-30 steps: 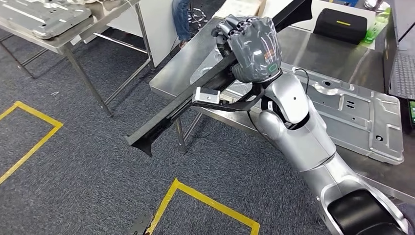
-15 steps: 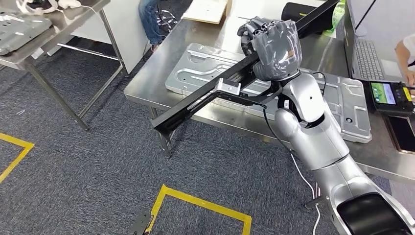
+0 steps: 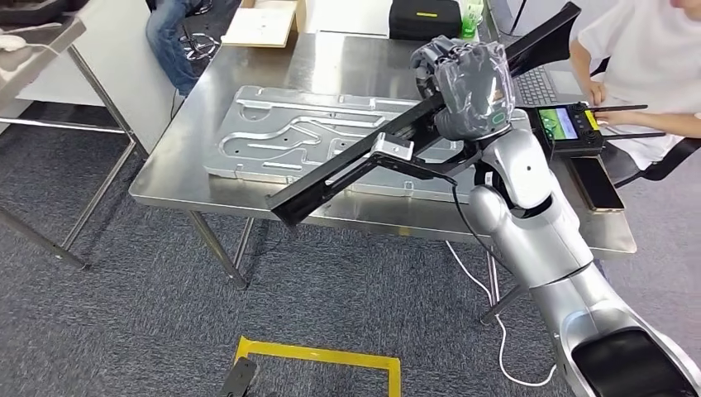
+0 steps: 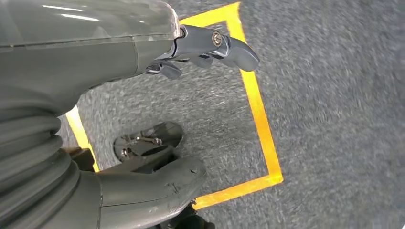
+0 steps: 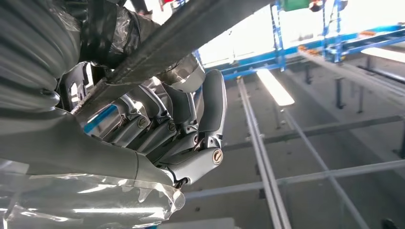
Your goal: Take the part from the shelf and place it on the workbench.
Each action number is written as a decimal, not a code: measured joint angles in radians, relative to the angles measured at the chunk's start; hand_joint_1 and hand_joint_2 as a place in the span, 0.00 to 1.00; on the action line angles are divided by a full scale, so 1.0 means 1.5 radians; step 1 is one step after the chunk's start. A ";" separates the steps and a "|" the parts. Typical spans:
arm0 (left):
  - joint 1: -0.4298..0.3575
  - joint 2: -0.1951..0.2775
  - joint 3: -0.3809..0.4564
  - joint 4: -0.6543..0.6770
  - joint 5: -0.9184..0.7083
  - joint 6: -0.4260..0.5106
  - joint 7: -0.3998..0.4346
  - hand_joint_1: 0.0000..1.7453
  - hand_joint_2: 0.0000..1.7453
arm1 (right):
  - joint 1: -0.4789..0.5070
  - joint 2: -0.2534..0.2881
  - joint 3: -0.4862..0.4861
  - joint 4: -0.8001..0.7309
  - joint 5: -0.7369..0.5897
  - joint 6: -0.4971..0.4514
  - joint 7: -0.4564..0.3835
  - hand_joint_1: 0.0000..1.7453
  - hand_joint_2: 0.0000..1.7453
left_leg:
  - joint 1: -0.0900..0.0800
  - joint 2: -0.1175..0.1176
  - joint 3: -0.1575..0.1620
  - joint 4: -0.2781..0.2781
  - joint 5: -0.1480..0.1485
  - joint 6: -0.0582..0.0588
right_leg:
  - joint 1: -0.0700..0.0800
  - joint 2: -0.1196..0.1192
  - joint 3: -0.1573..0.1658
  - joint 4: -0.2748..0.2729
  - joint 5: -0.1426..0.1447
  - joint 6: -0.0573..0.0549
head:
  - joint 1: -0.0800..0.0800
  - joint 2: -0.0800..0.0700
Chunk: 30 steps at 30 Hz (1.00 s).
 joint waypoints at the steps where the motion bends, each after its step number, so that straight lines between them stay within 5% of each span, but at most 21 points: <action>1: 0.000 0.000 0.000 0.000 0.000 0.000 0.000 0.00 1.00 | 0.001 0.000 0.000 0.001 0.000 0.000 0.000 1.00 1.00 | -0.001 -0.002 0.004 -0.007 -0.002 0.001 | -0.003 0.007 -0.002 0.000 0.001 0.004 | 0.000 0.000; 3: -0.001 0.000 0.000 0.000 0.001 -0.001 0.000 0.00 1.00 | 0.002 -0.002 -0.002 0.002 0.000 -0.001 0.000 1.00 1.00 | -0.001 0.011 0.010 -0.016 0.001 0.003 | -0.006 0.015 -0.004 -0.002 0.003 0.013 | 0.000 0.000; 5: -0.003 -0.001 0.000 0.000 0.001 -0.002 0.000 0.00 1.00 | 0.001 -0.005 -0.004 0.003 0.000 -0.002 0.000 1.00 1.00 | 0.002 0.027 0.017 -0.028 0.005 0.008 | -0.002 -0.016 -0.014 0.017 -0.010 0.019 | 0.002 0.000; 7: -0.004 -0.002 0.000 -0.001 0.003 -0.002 0.002 0.00 1.00 | 0.001 -0.006 -0.005 0.004 -0.001 -0.003 0.000 1.00 1.00 | 0.003 0.044 0.021 -0.033 0.006 0.012 | -0.001 -0.059 -0.050 0.087 -0.045 0.025 | 0.005 0.000; 9: -0.003 -0.002 0.000 -0.001 0.004 -0.001 0.006 0.00 1.00 | 0.004 -0.007 -0.005 0.007 0.001 -0.004 0.000 1.00 1.00 | 0.004 0.058 0.022 -0.033 0.003 0.012 | -0.009 -0.073 -0.091 0.163 -0.070 0.031 | 0.005 0.000; 11: -0.003 -0.002 0.000 -0.001 0.006 0.004 0.013 0.00 1.00 | 0.009 -0.008 -0.006 0.010 0.007 -0.004 0.000 1.00 1.00 | 0.006 0.068 0.024 -0.031 -0.001 0.008 | -0.016 -0.078 -0.090 0.155 -0.050 0.037 | 0.005 0.000; 13: -0.004 -0.003 0.000 -0.001 0.007 0.008 0.020 0.00 1.00 | 0.010 -0.011 -0.006 0.012 0.017 -0.005 0.000 1.00 1.00 | 0.008 0.075 0.028 -0.029 -0.006 0.001 | -0.020 -0.085 -0.043 0.065 -0.007 0.041 | 0.005 0.000; 15: -0.006 -0.003 0.000 -0.001 0.008 0.011 0.025 0.00 1.00 | 0.011 -0.013 -0.006 0.013 0.026 -0.005 -0.002 1.00 1.00 | 0.006 0.080 0.030 -0.027 -0.010 -0.006 | -0.017 -0.090 -0.009 -0.001 0.011 0.038 | 0.005 0.000; 20: -0.010 -0.004 0.000 -0.001 0.007 0.012 0.027 0.00 1.00 | 0.017 -0.015 -0.006 0.013 0.045 -0.006 -0.005 1.00 1.00 | 0.006 0.074 0.031 -0.014 -0.028 -0.025 | -0.015 -0.086 0.001 -0.014 0.007 0.014 | 0.004 0.000; 24: -0.008 -0.004 0.000 -0.001 0.008 0.013 0.027 0.00 1.00 | 0.020 -0.015 -0.004 0.015 0.067 -0.004 -0.005 1.00 1.00 | 0.004 0.053 -0.048 0.148 -0.098 -0.023 | -0.009 -0.080 0.007 -0.015 0.003 0.000 | 0.004 0.000; 26: -0.007 -0.004 0.000 -0.001 0.008 0.014 0.027 0.00 1.00 | 0.023 -0.015 -0.001 0.017 0.076 -0.003 -0.004 1.00 1.00 | 0.001 0.052 -0.063 0.161 -0.083 -0.018 | -0.003 -0.078 0.008 -0.012 0.000 -0.004 | 0.004 0.000; 28: -0.007 -0.004 0.000 -0.001 0.009 0.014 0.026 0.00 1.00 | 0.024 -0.015 0.000 0.019 0.079 -0.003 -0.003 1.00 1.00 | -0.004 0.053 -0.032 0.080 -0.030 -0.006 | 0.002 -0.076 0.012 -0.009 -0.004 -0.005 | 0.004 0.000; 30: -0.008 -0.004 0.000 -0.001 0.009 0.015 0.025 0.00 1.00 | 0.023 -0.015 0.001 0.019 0.081 -0.003 -0.003 1.00 1.00 | -0.009 0.056 0.001 0.003 0.000 0.005 | 0.006 -0.077 0.014 -0.008 -0.007 -0.002 | 0.004 0.000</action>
